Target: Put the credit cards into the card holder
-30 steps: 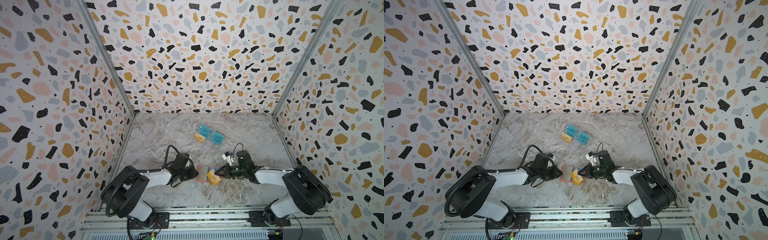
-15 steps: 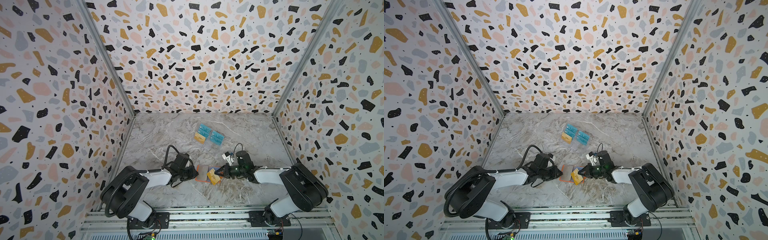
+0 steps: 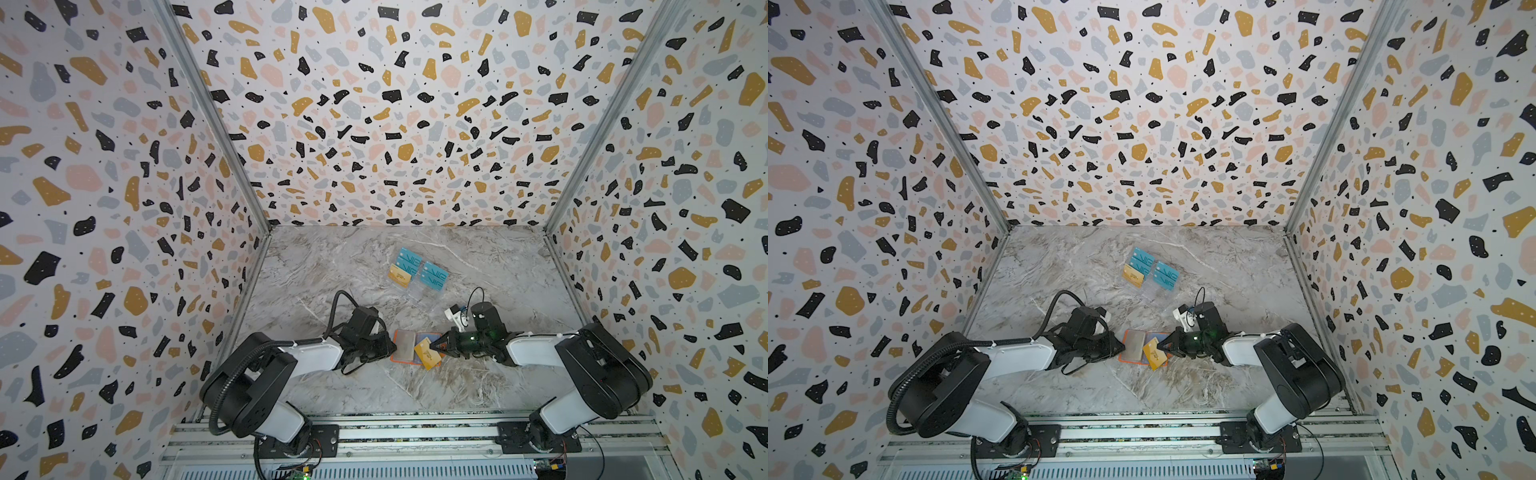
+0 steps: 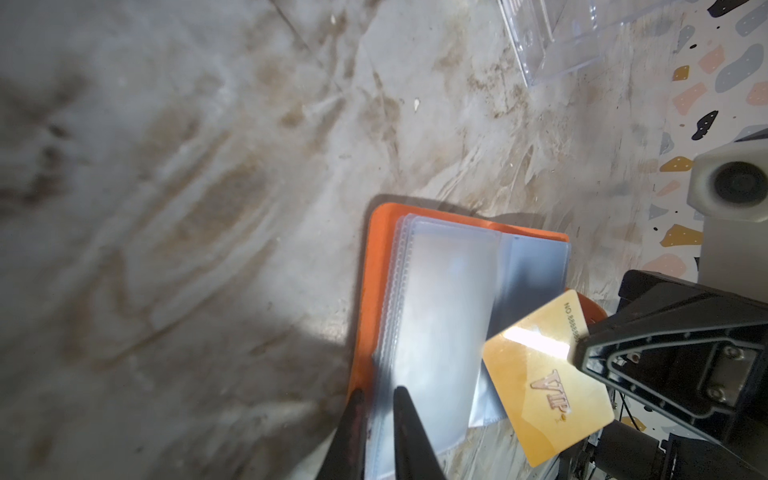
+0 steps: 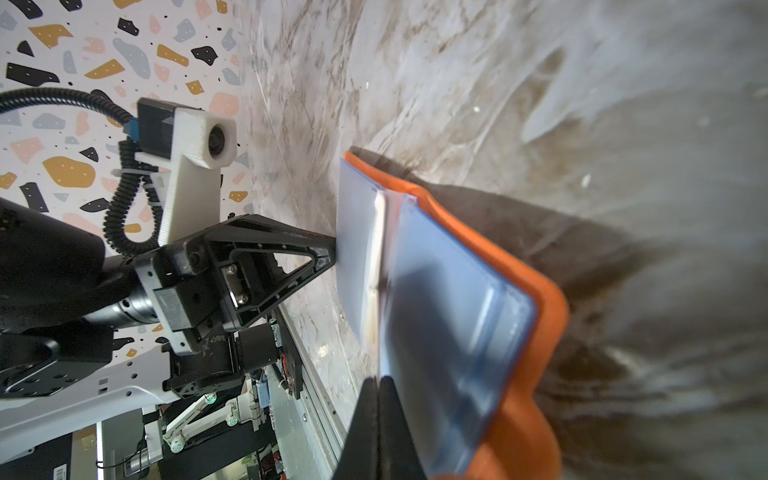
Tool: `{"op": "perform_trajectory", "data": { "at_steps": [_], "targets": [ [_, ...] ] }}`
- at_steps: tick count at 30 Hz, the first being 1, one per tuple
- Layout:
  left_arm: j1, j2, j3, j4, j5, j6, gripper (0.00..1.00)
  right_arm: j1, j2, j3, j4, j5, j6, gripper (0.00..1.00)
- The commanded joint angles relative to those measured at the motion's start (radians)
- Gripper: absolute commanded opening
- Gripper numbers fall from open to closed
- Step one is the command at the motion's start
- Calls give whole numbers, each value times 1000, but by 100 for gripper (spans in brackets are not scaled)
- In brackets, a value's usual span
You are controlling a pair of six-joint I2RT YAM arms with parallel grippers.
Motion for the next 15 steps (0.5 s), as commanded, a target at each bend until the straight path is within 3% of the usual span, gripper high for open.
{"op": "perform_trajectory", "data": {
  "at_steps": [1, 15],
  "targets": [
    [-5, -6, -20, -78, -16, -1, 17, -3, 5, 17, 21, 7, 0, 0],
    [-5, -13, -30, -75, -16, -5, 17, 0, 23, 19, 68, -2, 22, 0]
  ]
}}
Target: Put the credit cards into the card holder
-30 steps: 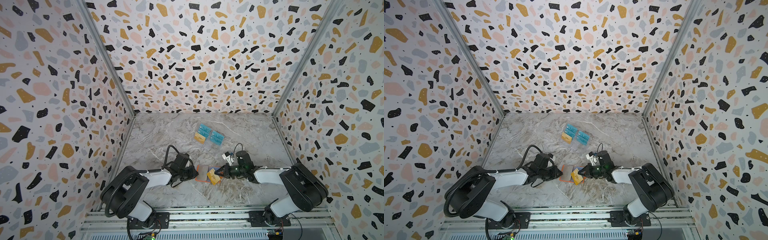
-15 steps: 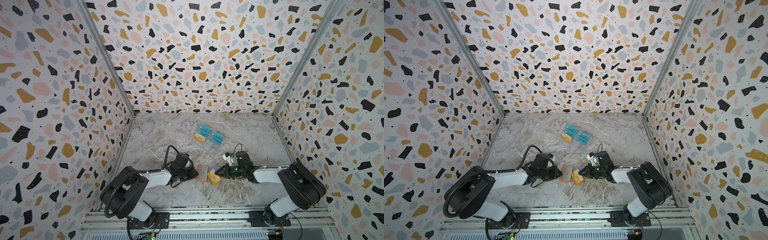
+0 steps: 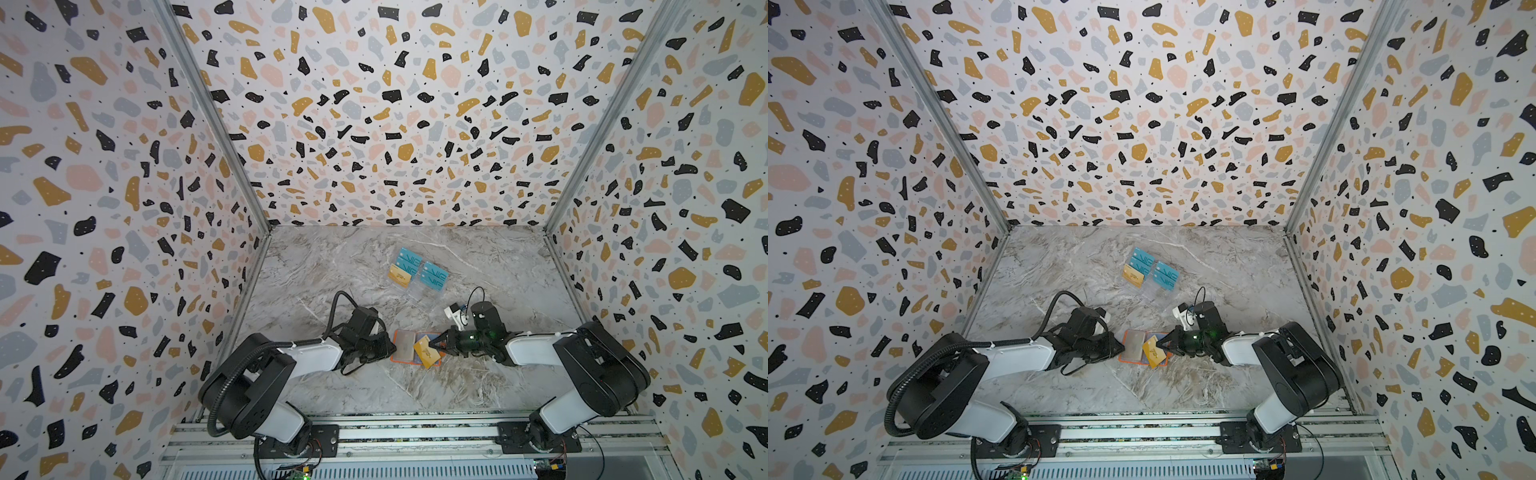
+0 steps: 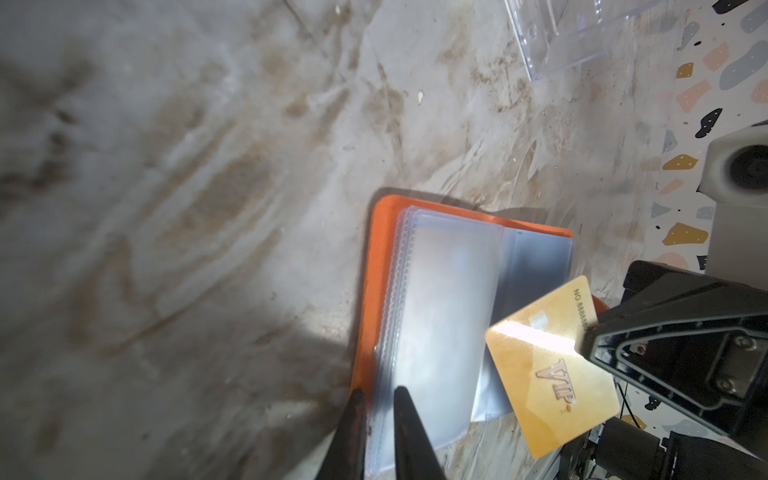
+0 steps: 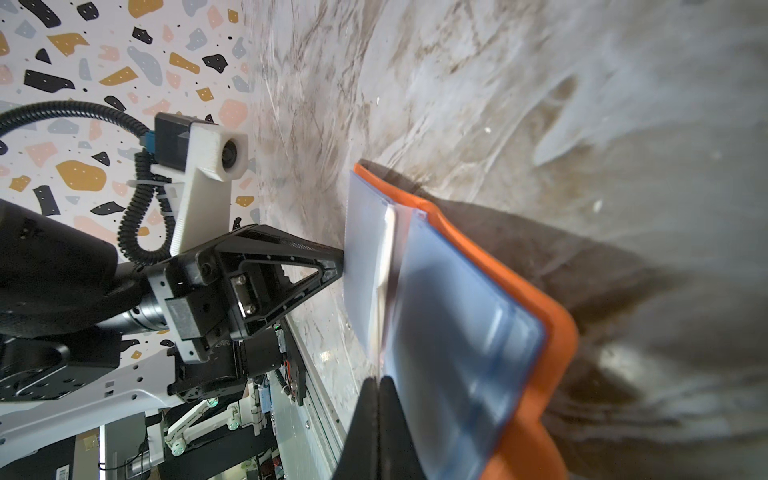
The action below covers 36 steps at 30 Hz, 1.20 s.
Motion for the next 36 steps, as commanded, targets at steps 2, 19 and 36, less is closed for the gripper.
{"op": "perform_trajectory", "data": {
  "at_steps": [2, 19, 36],
  "targets": [
    [-5, -5, -29, -64, -15, -5, 17, 1, 15, 22, 21, -1, 7, 0],
    [-5, -12, -35, -58, -14, -7, 17, 46, 65, 64, 40, 55, 24, 0],
    [-14, -22, -66, -29, -17, -36, 12, 83, 101, -29, 257, 179, 179, 0]
  ]
}}
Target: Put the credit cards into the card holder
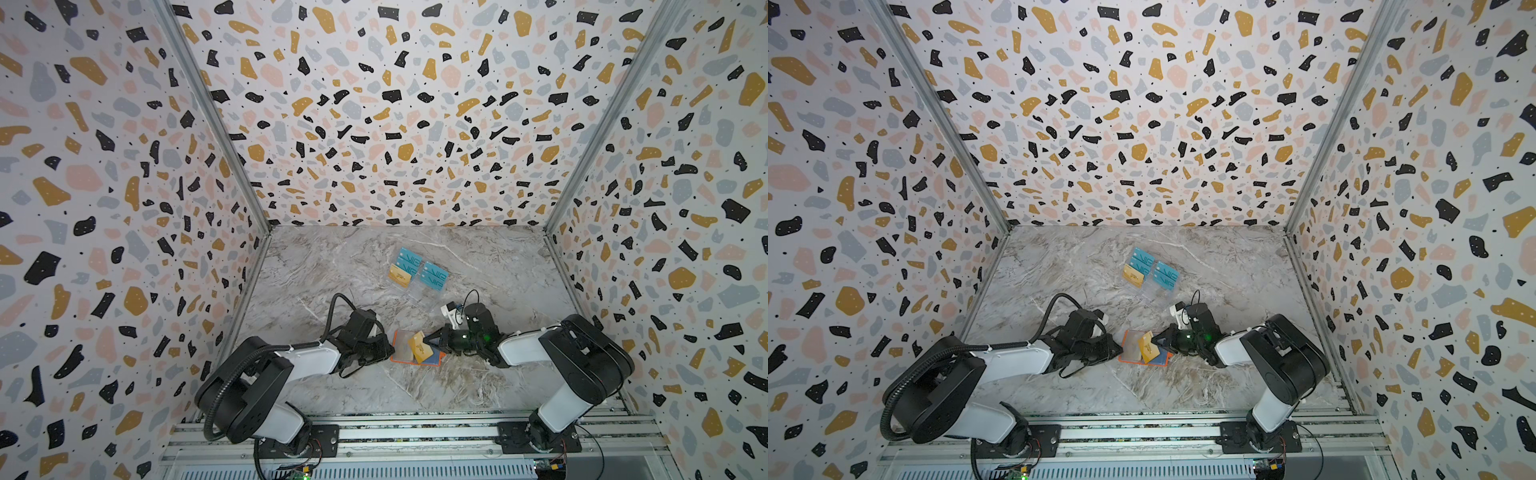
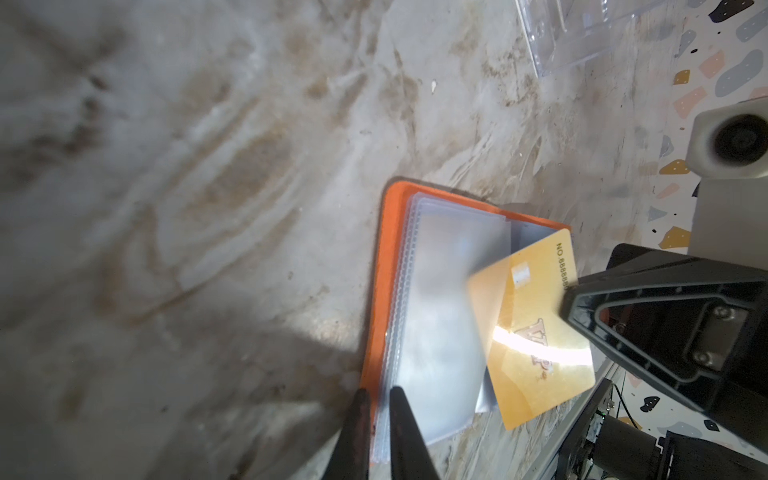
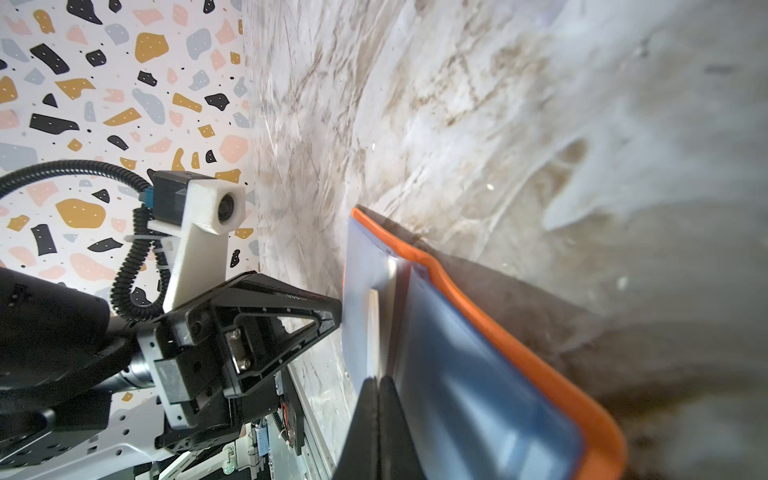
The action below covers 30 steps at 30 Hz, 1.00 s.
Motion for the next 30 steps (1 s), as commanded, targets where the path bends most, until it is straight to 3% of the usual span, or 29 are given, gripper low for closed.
{"op": "perform_trajectory", "data": {
  "at_steps": [1, 8, 30],
  "targets": [
    [-16, 4, -33, -47, -13, -14, 11, 20, 15, -24, 79, 64, 68, 0],
    [-27, 6, -44, -39, -10, -18, 0, 53, 58, -40, 158, 103, 110, 0],
    [-46, 12, -52, -47, -17, -20, 0, 109, 103, -139, 416, 277, 199, 0]
  ]
}}
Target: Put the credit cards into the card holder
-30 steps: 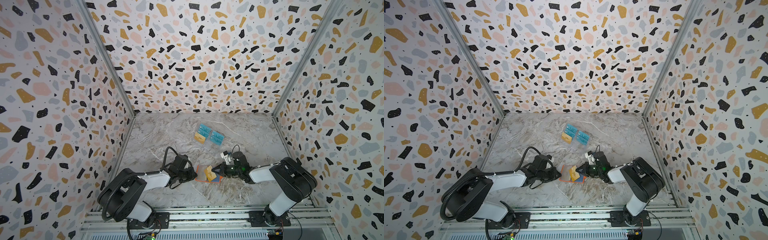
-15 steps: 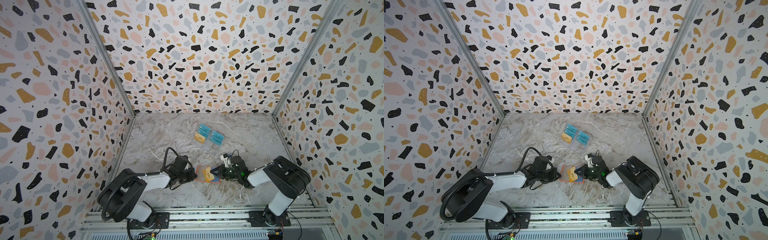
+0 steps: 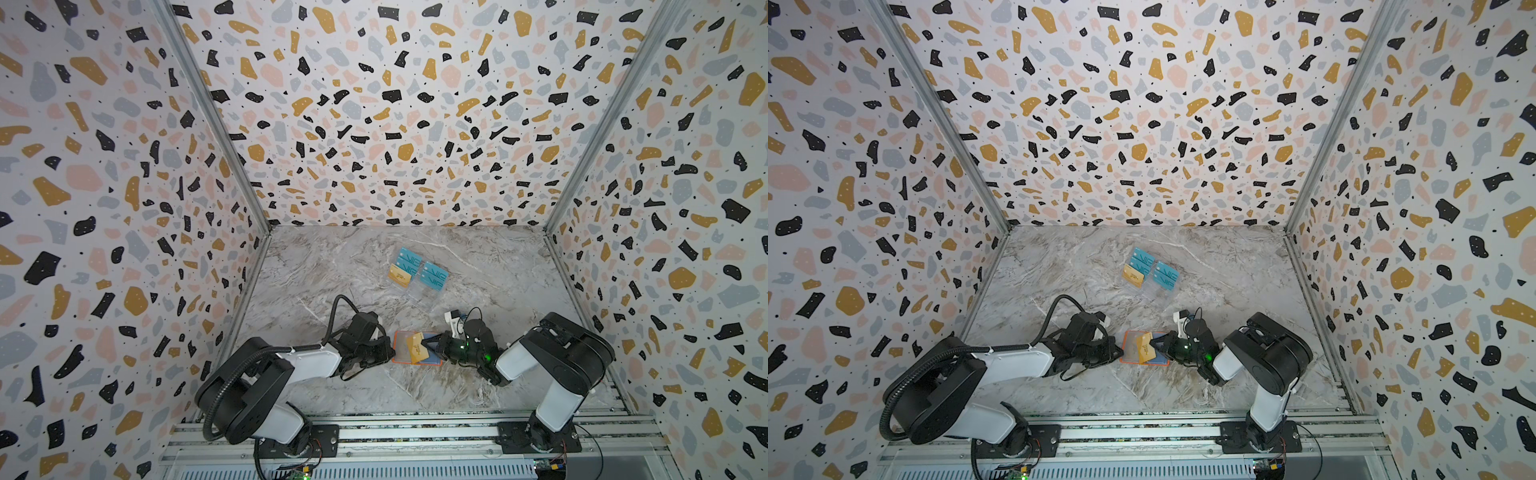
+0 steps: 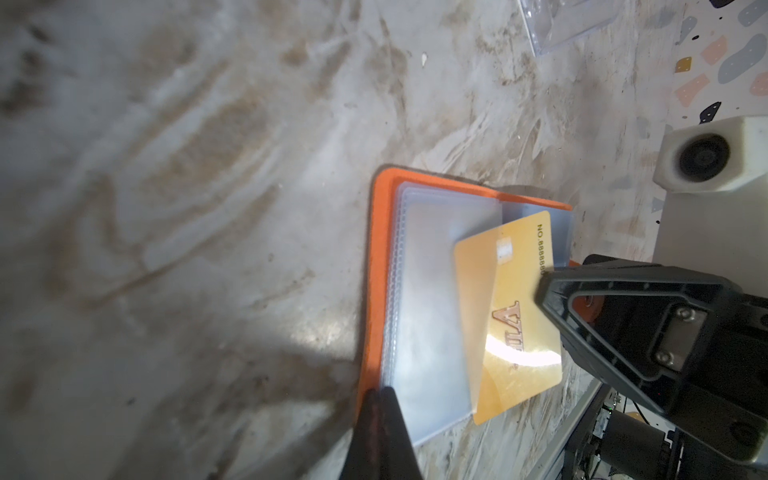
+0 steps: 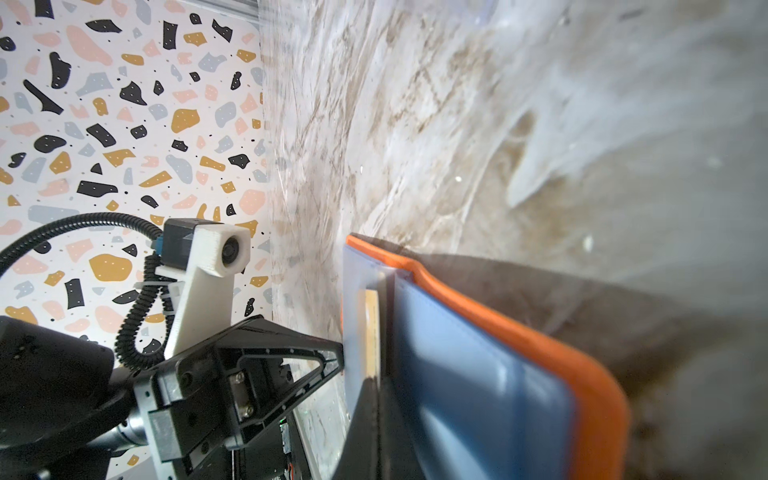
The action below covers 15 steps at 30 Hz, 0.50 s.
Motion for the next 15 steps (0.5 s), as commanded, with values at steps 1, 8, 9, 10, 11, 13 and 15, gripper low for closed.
{"op": "perform_trajectory", "data": {
  "at_steps": [1, 8, 9, 10, 11, 13, 15],
  "targets": [
    [-14, 13, -36, -74, 0, -1, 0, 11, 9, -12, 28, 56, 12, 0],
    [-14, 24, -41, -68, 1, 0, 0, 16, 44, -47, 123, 78, 34, 0],
    [-14, 21, -40, -70, 3, -1, 0, 17, 50, -48, 135, 79, 38, 0],
    [-14, 21, -40, -69, 3, -1, 0, 18, 56, -47, 142, 81, 41, 0],
    [-14, 19, -41, -70, 3, -1, 0, 20, 61, -44, 149, 81, 41, 0],
    [-14, 18, -40, -71, 5, -1, 0, 26, 70, -33, 153, 82, 41, 0],
    [-13, 17, -40, -73, 7, -1, 0, 33, 69, -28, 151, 95, 36, 0]
  ]
}}
